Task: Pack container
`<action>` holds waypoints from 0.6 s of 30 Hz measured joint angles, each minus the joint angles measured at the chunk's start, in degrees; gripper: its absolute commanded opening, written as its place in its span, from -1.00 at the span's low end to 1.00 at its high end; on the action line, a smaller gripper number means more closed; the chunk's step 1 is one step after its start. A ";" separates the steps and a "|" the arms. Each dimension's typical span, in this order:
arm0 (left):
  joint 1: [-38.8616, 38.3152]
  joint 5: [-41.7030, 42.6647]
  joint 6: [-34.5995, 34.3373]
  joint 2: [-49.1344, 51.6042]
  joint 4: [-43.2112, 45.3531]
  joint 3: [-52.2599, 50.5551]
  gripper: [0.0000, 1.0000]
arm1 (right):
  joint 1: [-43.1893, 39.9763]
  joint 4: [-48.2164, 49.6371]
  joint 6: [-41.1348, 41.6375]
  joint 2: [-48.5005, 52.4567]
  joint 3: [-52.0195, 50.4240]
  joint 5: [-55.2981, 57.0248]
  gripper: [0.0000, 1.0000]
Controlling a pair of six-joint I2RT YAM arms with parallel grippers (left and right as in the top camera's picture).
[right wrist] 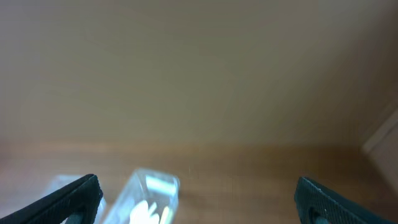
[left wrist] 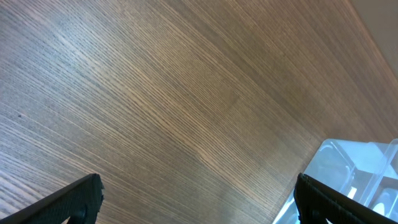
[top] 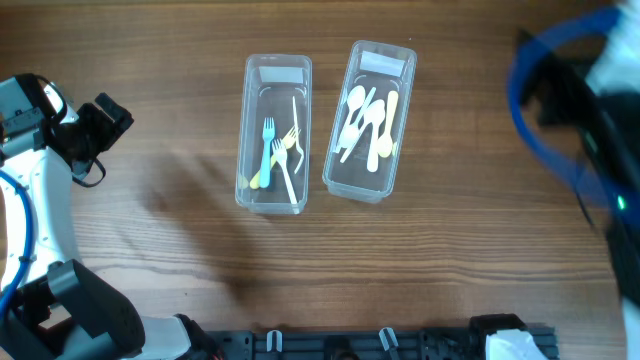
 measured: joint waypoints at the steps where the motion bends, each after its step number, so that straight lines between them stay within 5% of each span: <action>1: -0.02 0.00 0.00 0.00 0.00 0.00 0.99 | -0.35 0.37 -0.13 -3.80 -1.75 0.02 0.99; 9: 0.00 -0.07 -0.02 0.00 0.07 0.00 1.00 | -2.58 14.58 -0.22 -30.12 -36.24 -0.02 0.99; 18: -0.02 -0.22 0.00 0.00 0.11 0.00 0.99 | -2.64 38.01 -0.61 -47.65 -71.73 -2.60 0.99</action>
